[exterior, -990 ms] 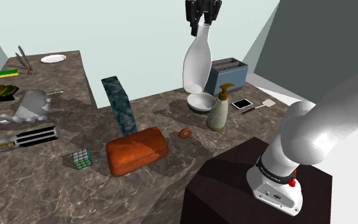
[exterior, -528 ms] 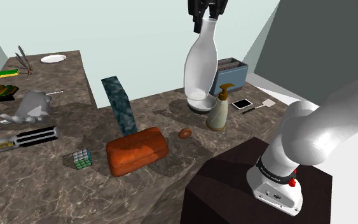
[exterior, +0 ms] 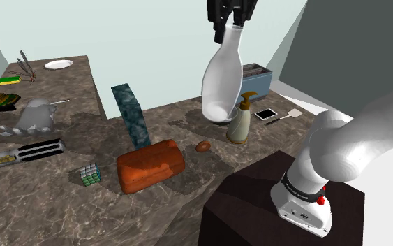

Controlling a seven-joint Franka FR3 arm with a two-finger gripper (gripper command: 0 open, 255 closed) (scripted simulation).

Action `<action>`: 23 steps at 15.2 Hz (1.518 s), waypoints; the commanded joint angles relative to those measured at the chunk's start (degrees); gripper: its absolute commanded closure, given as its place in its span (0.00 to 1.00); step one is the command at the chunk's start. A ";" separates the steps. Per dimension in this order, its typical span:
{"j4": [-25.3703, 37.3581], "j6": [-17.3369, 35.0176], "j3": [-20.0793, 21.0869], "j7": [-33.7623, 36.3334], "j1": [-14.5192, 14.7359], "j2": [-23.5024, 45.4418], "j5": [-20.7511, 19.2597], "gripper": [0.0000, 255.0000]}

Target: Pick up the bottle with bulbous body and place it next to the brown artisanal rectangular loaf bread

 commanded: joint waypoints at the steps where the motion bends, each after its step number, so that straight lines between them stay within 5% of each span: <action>1: -2.47 1.54 0.02 -0.01 0.07 -0.97 0.10 1.00; 23: -25.25 17.33 0.45 -0.29 0.75 -7.99 1.04 1.00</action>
